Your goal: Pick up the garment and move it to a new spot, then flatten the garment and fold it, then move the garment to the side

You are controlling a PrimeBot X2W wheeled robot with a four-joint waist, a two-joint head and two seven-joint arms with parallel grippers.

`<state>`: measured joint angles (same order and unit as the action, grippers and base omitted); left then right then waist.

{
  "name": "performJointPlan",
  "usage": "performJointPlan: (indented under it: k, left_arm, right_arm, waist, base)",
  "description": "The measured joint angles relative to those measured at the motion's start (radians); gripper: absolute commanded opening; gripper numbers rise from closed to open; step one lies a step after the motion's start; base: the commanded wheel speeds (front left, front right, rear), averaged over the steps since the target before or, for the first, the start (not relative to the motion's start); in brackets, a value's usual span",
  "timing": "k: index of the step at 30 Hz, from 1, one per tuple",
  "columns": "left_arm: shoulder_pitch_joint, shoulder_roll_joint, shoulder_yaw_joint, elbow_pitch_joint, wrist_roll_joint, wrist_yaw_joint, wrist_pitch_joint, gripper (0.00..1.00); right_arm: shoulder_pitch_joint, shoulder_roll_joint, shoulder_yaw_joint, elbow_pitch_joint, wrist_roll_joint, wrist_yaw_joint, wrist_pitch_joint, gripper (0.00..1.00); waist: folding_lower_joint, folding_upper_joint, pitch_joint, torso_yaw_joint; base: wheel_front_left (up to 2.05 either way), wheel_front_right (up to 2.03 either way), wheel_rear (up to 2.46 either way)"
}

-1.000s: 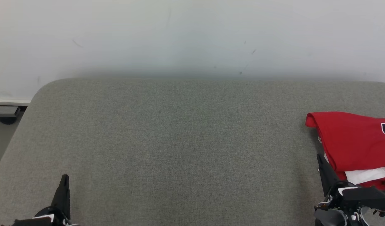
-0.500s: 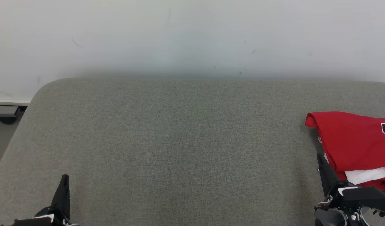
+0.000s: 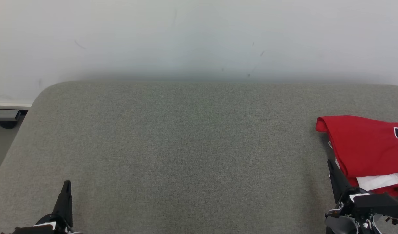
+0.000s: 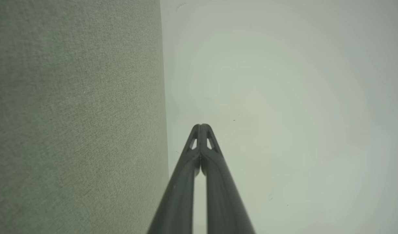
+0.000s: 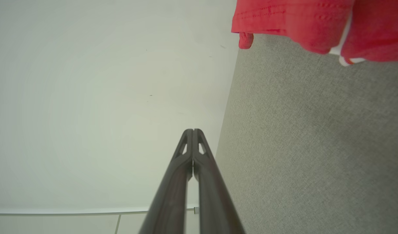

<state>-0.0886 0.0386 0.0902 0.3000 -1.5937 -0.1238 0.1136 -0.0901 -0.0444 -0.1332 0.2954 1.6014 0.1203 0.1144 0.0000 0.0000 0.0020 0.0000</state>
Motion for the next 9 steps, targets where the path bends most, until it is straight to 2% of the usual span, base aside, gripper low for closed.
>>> performJointPlan:
  k: [9]
  left_arm:
    - [0.0,0.0,0.0,0.0,0.0,0.0,0.0,0.0]
  right_arm:
    - [0.0,0.0,0.0,0.0,0.0,0.0,0.0,0.0]
  waist:
    - [0.0,0.0,0.0,0.0]
  base:
    - [0.0,0.0,0.0]
